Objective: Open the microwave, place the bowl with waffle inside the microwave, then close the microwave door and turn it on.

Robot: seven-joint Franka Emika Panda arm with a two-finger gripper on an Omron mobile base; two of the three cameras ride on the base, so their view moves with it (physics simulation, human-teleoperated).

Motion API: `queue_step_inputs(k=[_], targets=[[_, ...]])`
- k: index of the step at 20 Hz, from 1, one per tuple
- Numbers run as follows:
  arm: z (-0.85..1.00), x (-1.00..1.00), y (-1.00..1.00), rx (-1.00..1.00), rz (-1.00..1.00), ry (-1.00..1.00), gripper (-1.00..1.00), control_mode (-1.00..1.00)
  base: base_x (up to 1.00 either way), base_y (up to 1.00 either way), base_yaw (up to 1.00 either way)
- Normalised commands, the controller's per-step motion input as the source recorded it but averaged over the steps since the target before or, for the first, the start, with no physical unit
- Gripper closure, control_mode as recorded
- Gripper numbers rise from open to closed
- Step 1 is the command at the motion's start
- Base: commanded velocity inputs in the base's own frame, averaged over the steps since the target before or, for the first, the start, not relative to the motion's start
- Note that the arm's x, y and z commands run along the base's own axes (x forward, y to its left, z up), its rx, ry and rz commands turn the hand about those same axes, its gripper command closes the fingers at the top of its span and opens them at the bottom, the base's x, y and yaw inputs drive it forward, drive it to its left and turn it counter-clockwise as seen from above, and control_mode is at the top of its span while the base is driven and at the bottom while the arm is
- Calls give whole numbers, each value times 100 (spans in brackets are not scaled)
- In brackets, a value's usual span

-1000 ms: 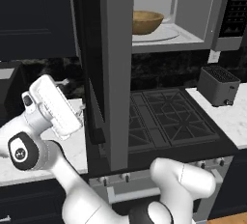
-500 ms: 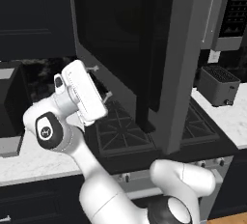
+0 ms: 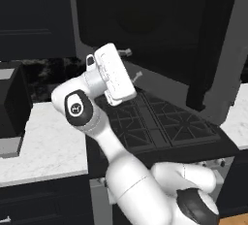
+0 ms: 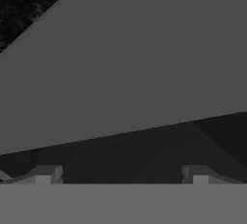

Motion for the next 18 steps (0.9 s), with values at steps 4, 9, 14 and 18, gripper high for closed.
queue_step_inputs(k=[4, 9, 14, 18], targets=[[13, 10, -94, 8, -4, 26, -100, -100, 0, 0, 0], [0, 39, -98, 20, 15, 23, -100, -100, 0, 0, 0], [0, 39, -86, 37, 34, 15, -100, -100, 0, 0, 0], [0, 40, -71, 37, 39, 18, -100, -100, 0, 0, 0]])
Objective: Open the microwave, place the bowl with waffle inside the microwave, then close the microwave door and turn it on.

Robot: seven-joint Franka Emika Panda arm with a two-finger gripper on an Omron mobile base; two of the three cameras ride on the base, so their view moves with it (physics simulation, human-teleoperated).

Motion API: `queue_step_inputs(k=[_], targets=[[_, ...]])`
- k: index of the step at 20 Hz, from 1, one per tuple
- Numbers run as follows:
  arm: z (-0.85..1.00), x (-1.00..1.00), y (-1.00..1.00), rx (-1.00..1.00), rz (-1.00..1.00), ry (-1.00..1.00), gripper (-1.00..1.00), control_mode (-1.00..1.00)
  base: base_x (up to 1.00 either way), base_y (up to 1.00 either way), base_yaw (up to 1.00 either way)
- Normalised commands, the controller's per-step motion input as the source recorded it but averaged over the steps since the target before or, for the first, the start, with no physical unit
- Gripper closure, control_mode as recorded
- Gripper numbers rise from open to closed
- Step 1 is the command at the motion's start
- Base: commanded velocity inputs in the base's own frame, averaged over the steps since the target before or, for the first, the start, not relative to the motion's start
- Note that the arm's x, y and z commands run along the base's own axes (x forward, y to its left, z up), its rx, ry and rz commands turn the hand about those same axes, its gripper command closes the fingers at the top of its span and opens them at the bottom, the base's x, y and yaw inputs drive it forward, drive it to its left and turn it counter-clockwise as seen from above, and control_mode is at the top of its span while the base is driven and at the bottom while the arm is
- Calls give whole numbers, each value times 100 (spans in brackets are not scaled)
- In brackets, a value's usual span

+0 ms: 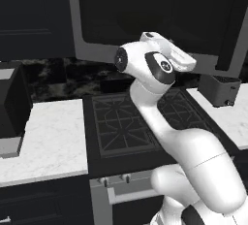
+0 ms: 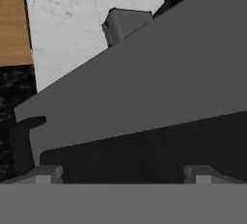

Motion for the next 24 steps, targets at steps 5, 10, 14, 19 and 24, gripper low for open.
queue_step_inputs(k=[5, 10, 14, 19, 24], targets=[[0, 54, -62, 33, 42, 20, -100, -100, 0, 0, 0], [-2, 99, -48, 25, 45, 17, -100, -100, 0, 0, 0], [-26, 100, -36, 17, 45, 4, -100, -100, 0, 0, 0], [-37, 78, -12, 11, 45, -14, -100, -100, 0, 0, 0], [-16, 0, 0, 9, 41, -50, -100, -100, 0, 0, 0]])
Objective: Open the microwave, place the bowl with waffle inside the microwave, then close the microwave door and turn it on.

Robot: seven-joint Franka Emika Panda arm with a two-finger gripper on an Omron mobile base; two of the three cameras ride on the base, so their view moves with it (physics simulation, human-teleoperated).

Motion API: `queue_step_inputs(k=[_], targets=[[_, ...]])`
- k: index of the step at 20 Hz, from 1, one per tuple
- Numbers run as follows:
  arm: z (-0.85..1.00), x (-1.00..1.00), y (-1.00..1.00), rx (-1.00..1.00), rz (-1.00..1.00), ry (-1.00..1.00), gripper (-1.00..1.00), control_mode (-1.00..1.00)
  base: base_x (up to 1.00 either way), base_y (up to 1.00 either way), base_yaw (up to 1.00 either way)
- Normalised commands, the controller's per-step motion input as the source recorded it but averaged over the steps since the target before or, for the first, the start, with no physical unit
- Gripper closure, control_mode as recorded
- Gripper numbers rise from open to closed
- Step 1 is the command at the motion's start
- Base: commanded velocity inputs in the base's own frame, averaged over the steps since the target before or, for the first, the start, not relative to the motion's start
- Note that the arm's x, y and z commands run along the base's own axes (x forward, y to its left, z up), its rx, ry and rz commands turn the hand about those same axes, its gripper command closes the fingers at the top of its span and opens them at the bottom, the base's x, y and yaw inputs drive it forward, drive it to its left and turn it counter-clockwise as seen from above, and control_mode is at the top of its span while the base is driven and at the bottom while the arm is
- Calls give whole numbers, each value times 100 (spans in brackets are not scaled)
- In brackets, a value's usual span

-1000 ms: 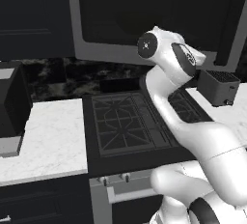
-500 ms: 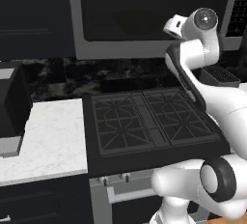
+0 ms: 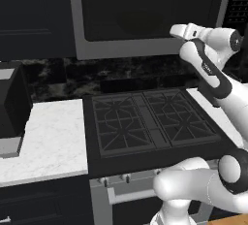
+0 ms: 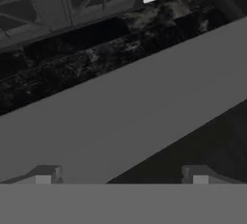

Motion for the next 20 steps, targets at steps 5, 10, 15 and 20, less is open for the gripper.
queue_step_inputs(k=[5, 10, 15, 20], targets=[[-10, 24, 0, 6, 27, -43, -100, -100, 0, 0, 0], [28, -64, -16, 9, 23, -29, -100, -100, 0, 0, 0], [23, -100, -31, 3, 11, -24, -100, -100, 0, 0, 0], [9, -100, -55, -1, 0, -3, -100, -100, 0, 0, 0]])
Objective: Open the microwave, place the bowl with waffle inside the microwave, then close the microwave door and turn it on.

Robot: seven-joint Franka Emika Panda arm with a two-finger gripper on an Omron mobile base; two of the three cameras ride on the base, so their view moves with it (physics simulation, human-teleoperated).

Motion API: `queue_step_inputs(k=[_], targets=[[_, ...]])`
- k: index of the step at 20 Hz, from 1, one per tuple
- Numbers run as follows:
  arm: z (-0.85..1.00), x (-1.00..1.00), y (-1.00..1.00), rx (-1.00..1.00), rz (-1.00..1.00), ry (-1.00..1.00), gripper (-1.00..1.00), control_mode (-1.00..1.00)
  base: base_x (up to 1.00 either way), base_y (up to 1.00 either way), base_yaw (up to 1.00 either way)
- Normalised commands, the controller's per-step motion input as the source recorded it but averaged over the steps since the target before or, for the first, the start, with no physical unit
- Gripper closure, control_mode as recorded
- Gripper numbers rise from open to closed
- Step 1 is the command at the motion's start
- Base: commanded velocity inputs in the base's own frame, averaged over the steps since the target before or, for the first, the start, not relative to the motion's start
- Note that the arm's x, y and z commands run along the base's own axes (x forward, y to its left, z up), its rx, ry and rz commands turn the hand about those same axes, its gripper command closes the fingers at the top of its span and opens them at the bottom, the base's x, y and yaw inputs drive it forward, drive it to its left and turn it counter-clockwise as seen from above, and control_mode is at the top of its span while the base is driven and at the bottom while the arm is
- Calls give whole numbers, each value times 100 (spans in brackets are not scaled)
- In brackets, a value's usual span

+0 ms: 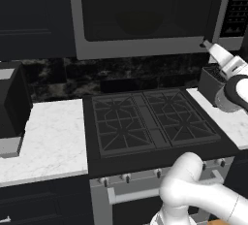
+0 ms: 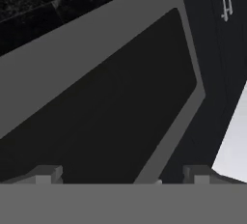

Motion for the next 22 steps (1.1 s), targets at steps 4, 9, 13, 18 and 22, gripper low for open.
queue_step_inputs(k=[4, 9, 13, 18, 22], targets=[[0, -77, -57, -18, 0, 25, -100, -100, 0, 0, 0], [0, -81, -78, 1, 0, 44, 100, -100, 0, 0, 0], [1, -62, -95, 16, 0, 32, 100, -100, 0, 0, 0], [0, 0, -65, 15, -7, 13, 100, -100, 0, 0, 0], [8, 61, -22, 5, -4, 23, 100, -100, 0, 0, 0]])
